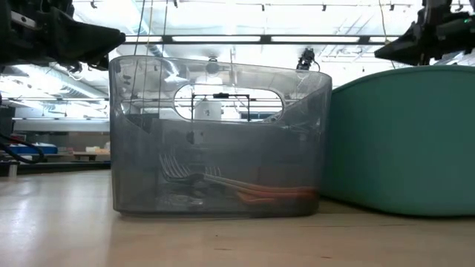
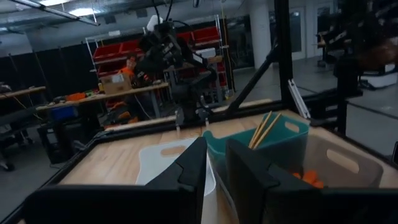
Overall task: Sort silverware by color (type)
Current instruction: Return to Home Position
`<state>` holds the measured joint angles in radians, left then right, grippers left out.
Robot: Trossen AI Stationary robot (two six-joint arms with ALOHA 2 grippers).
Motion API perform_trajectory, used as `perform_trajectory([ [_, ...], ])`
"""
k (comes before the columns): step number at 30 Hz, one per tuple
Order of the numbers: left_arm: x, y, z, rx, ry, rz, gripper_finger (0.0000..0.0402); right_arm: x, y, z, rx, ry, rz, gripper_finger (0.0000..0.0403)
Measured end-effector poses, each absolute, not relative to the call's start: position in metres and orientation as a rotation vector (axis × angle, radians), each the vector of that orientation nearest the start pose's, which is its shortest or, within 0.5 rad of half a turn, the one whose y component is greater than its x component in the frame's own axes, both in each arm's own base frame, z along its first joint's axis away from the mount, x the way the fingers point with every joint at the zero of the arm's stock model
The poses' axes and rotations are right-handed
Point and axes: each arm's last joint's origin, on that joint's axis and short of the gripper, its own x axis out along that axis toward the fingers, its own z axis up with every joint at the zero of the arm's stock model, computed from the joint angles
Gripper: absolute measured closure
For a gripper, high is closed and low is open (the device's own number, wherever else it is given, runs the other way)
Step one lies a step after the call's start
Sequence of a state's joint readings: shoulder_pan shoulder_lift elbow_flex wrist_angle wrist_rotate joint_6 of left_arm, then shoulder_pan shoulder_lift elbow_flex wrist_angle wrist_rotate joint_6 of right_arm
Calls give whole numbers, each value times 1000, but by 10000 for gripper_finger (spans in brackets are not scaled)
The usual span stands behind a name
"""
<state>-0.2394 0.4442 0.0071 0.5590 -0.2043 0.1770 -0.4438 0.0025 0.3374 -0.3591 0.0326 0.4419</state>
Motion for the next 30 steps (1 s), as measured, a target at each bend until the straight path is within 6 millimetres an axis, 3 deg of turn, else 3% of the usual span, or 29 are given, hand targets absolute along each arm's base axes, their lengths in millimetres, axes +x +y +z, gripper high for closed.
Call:
perform_trajectory([
  [6, 122, -24, 178, 171, -107, -23, 334, 69, -33, 231, 520, -246, -398, 380],
  [17, 121, -22, 180, 78, -126, 35, 340, 88, -41, 175, 576, -235, -405, 388],
  [27, 122, -22, 176, 95, -85, 9, 351, 89, -40, 169, 595, -182, -420, 388],
  [30, 122, -23, 172, 111, -47, 7, 351, 89, -40, 168, 513, -145, -426, 387],
])
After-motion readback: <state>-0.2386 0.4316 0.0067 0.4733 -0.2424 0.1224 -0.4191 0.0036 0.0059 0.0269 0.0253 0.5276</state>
